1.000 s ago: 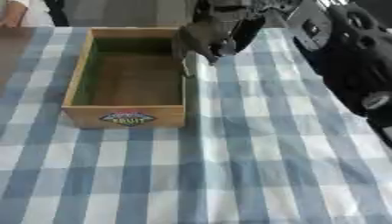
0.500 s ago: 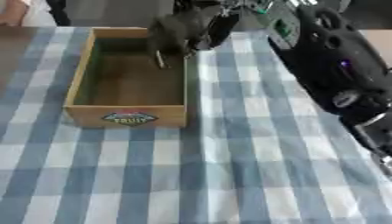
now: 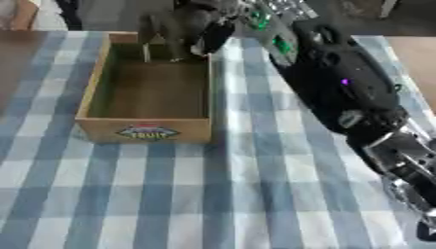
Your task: Pick up objects on the table and place them in the box.
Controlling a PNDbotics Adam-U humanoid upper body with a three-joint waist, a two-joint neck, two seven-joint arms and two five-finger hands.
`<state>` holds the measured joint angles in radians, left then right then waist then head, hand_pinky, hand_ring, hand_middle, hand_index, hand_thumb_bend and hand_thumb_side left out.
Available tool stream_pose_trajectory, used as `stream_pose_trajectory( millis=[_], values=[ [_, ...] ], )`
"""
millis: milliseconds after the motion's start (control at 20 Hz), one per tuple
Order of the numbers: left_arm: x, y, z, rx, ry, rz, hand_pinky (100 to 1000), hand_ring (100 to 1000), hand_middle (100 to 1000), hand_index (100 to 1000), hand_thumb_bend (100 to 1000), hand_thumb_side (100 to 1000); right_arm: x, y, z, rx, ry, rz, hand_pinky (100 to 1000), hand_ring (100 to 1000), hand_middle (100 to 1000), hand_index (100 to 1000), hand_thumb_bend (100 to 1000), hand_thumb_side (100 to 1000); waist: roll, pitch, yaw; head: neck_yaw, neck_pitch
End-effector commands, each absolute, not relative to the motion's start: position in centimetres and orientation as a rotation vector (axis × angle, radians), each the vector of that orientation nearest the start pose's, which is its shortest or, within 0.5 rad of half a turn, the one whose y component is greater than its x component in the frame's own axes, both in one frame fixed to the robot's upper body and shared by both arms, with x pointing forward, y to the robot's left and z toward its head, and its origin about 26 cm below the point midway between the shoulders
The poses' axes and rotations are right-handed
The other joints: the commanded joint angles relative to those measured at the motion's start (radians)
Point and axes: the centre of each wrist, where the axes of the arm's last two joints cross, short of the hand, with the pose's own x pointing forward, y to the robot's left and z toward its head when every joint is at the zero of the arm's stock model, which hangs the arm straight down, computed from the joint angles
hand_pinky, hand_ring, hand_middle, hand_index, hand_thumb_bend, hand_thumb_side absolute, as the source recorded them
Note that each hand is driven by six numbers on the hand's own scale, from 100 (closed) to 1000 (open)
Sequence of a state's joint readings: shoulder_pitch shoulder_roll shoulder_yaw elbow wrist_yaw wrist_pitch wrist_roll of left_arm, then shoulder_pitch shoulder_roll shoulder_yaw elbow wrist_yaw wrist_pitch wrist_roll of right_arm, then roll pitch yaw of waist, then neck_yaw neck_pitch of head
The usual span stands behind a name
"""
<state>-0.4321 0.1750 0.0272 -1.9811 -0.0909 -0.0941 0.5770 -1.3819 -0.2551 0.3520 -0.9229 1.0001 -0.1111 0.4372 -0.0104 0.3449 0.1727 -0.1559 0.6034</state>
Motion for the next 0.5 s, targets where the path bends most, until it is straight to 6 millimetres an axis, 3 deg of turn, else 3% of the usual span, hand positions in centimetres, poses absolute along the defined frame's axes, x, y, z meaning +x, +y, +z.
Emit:
stream_pose_trajectory(
  millis=[50,500],
  values=[
    [31.0,22.7,23.3,0.335,-2.537,0.427,787,836,788,673,100,619,46.9,-8.2,35.1,1.563,2.266,-2.333,608,719,351,246,100,198,0.003,-0.018,0.005,-0.008,-0.013],
    [31.1,22.5,23.4,0.319,-2.541,0.428,787,837,788,671,100,619,47.8,-6.4,31.6,1.571,2.287,-2.405,597,711,343,249,100,195,0.003,-0.005,0.019,-0.02,-0.021]
  ],
)
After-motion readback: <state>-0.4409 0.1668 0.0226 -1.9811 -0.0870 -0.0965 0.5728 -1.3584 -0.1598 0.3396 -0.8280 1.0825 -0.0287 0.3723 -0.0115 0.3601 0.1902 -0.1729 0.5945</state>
